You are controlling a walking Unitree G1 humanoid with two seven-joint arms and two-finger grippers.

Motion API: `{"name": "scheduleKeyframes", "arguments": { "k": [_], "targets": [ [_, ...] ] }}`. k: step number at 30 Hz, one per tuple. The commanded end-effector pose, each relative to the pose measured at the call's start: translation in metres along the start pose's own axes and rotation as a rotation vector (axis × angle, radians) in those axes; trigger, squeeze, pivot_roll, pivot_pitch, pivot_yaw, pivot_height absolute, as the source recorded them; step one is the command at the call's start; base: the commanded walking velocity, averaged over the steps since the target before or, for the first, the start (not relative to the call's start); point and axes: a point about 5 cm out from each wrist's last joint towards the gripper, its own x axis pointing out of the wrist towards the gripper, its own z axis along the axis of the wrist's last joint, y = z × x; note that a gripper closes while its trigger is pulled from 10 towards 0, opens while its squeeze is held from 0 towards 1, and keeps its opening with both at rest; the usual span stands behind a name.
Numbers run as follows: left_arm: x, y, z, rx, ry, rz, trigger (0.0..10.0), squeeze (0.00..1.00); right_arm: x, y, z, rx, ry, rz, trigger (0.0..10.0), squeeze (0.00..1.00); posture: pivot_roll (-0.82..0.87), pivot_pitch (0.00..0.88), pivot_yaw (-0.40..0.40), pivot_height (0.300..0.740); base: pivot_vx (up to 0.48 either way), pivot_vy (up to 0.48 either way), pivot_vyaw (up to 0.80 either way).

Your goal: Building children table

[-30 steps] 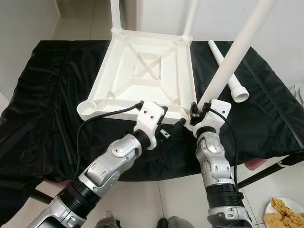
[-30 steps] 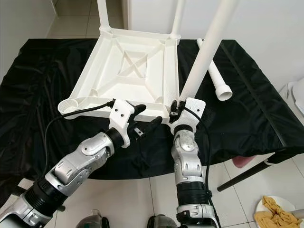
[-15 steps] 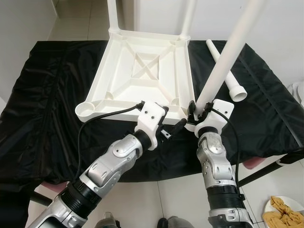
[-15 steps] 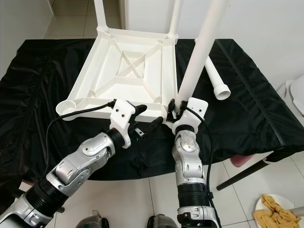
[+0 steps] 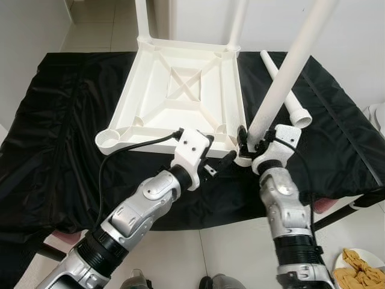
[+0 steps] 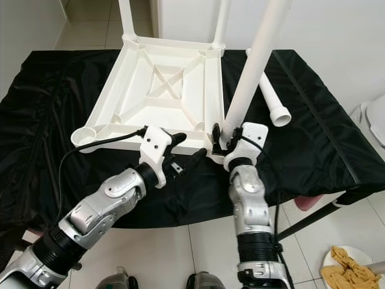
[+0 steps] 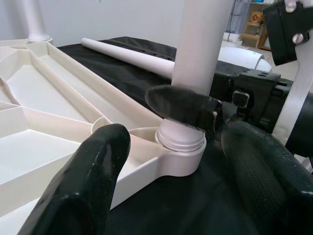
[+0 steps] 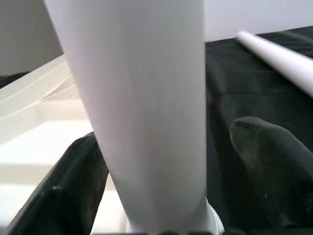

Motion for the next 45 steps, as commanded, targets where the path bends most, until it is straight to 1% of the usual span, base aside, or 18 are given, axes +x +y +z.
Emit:
{"name": "scheduleKeyframes", "arguments": {
  "k": [1, 2, 4, 5, 6, 9, 12, 14, 19, 21, 25, 30, 34, 35, 36, 37, 38, 45],
  "targets": [
    [-0.002, -0.016, -0.001, 0.015, 0.000, -0.275, 10.0, 0.00, -0.003, -0.008, -0.006, -0.012, 0.017, 0.157, 10.0, 0.00, -0.02, 0.031, -0.042, 0.740, 0.000, 0.000, 0.00],
    [-0.002, -0.016, -0.001, 0.015, 0.000, -0.275, 10.0, 0.00, -0.003, -0.008, -0.006, -0.012, 0.017, 0.157, 10.0, 0.00, -0.02, 0.031, -0.042, 0.740, 0.000, 0.000, 0.00],
    [-0.002, -0.016, -0.001, 0.015, 0.000, -0.275, 10.0, 0.00, -0.004, -0.010, -0.006, -0.030, 0.019, 0.201, 10.0, 0.00, -0.02, 0.032, -0.043, 0.740, 0.000, 0.000, 0.00],
    [-0.002, -0.015, 0.000, 0.015, 0.000, -0.275, 10.0, 0.00, -0.004, -0.013, -0.007, -0.036, 0.026, 0.246, 10.0, 0.00, -0.02, 0.034, -0.040, 0.740, 0.000, 0.000, 0.00],
    [-0.002, -0.015, 0.000, 0.015, 0.000, -0.275, 10.0, 0.00, -0.004, -0.013, -0.007, -0.036, 0.026, 0.246, 10.0, 0.00, -0.02, 0.034, -0.040, 0.740, 0.000, 0.000, 0.00],
    [-0.002, -0.015, 0.000, 0.015, 0.000, -0.274, 10.0, 0.00, -0.004, -0.021, -0.010, -0.071, 0.047, 0.349, 10.0, 0.00, -0.02, 0.034, -0.039, 0.740, 0.000, 0.000, 0.00],
    [-0.002, -0.015, 0.000, 0.015, 0.001, -0.273, 10.0, 0.00, -0.002, -0.024, -0.010, -0.076, 0.054, 0.377, 10.0, 0.00, -0.01, 0.035, -0.037, 0.740, 0.000, 0.000, 0.00],
    [-0.002, -0.014, 0.000, 0.017, 0.001, -0.273, 10.0, 0.00, 0.003, -0.028, -0.009, -0.083, 0.059, 0.404, 10.0, 0.00, -0.01, 0.035, -0.036, 0.740, 0.000, 0.000, 0.00],
    [-0.002, -0.014, 0.000, 0.018, 0.000, -0.272, 10.0, 0.00, 0.010, -0.033, -0.006, -0.097, 0.055, 0.441, 10.0, 0.00, -0.01, 0.035, -0.035, 0.740, 0.000, 0.000, 0.00],
    [-0.002, -0.013, 0.000, 0.019, 0.001, -0.271, 10.0, 0.00, 0.015, -0.035, -0.003, -0.116, 0.049, 0.449, 10.0, 0.00, -0.01, 0.037, -0.030, 0.740, 0.000, 0.000, 0.00],
    [-0.002, -0.012, 0.001, 0.020, 0.001, -0.269, 10.0, 0.00, 0.024, -0.038, 0.000, -0.121, 0.051, 0.460, 10.0, 0.00, -0.01, 0.042, -0.025, 0.740, 0.000, 0.000, 0.00],
    [-0.002, -0.011, 0.002, 0.024, -0.001, -0.264, 10.0, 0.00, 0.028, -0.039, -0.001, -0.119, 0.058, 0.466, 10.0, 0.00, -0.01, 0.045, -0.023, 0.740, 0.000, 0.000, 0.00],
    [-0.002, -0.010, 0.003, 0.027, -0.002, -0.261, 10.0, 0.00, 0.032, -0.039, -0.005, -0.115, 0.072, 0.472, 10.0, 0.00, -0.01, 0.045, -0.023, 0.740, 0.000, 0.000, 0.00],
    [-0.002, -0.009, 0.003, 0.028, -0.002, -0.261, 10.0, 0.00, 0.032, -0.037, -0.007, -0.113, 0.078, 0.481, 5.6, 0.00, -0.01, 0.045, -0.023, 0.740, 0.000, 0.000, 0.00],
    [-0.002, -0.009, 0.003, 0.029, -0.003, -0.259, 10.0, 0.00, 0.031, -0.036, -0.009, -0.112, 0.085, 0.493, 4.3, 0.00, 0.00, 0.046, -0.021, 0.740, 0.000, 0.000, 0.00],
    [-0.002, -0.008, 0.004, 0.030, -0.003, -0.258, 10.0, 0.00, 0.031, -0.035, -0.011, -0.112, 0.089, 0.502, 4.3, 0.00, 0.00, 0.046, -0.021, 0.740, 0.000, 0.000, 0.00],
    [-0.002, -0.008, 0.004, 0.032, -0.003, -0.256, 10.0, 0.00, 0.029, -0.033, -0.015, -0.114, 0.104, 0.523, 0.0, 0.00, 0.00, 0.046, -0.021, 0.740, 0.000, 0.000, 0.00],
    [-0.003, -0.008, 0.004, 0.031, -0.001, -0.255, 10.0, 0.00, 0.024, -0.033, -0.023, -0.122, 0.140, 0.569, 0.0, 0.00, 0.00, 0.049, -0.020, 0.740, 0.000, 0.000, 0.00]
  ]
}}
